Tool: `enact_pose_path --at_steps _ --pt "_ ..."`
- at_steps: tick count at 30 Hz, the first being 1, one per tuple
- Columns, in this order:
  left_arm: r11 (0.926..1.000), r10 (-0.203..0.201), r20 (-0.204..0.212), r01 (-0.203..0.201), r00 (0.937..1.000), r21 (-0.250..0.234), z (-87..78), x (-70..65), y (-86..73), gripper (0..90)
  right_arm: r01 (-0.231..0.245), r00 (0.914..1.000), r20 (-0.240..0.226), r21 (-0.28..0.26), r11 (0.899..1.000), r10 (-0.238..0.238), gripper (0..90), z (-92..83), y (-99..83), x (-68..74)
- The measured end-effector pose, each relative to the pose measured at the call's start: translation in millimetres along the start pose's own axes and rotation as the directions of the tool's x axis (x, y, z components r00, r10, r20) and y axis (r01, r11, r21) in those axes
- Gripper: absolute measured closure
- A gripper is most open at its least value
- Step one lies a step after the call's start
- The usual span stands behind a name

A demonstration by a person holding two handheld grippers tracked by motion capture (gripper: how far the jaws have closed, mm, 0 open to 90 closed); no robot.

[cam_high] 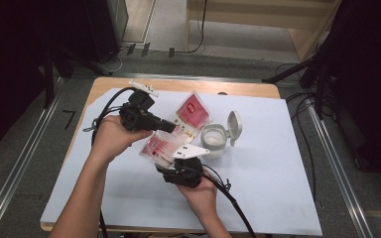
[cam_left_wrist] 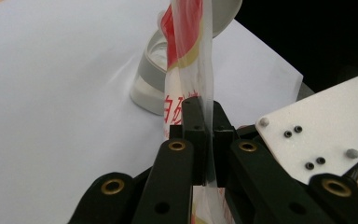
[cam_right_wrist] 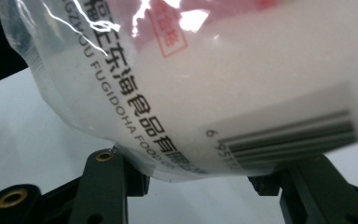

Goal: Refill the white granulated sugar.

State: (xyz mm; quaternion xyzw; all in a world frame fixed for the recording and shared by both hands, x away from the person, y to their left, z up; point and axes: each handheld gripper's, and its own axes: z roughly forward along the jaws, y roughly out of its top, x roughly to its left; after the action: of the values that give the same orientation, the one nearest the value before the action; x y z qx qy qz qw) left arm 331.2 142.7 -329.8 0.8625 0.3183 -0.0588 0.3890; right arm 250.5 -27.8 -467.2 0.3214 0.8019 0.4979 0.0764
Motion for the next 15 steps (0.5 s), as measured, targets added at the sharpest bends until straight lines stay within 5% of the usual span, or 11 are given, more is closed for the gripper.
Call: enact_pose_path --at_steps 15 --pt "0.9999 -0.010 -0.012 0.010 0.9999 -0.010 -5.3 0.0 -7.0 90.0 -0.046 0.9989 -0.010 0.003 0.999 0.046 50.3 0.9 -3.3 -5.8"
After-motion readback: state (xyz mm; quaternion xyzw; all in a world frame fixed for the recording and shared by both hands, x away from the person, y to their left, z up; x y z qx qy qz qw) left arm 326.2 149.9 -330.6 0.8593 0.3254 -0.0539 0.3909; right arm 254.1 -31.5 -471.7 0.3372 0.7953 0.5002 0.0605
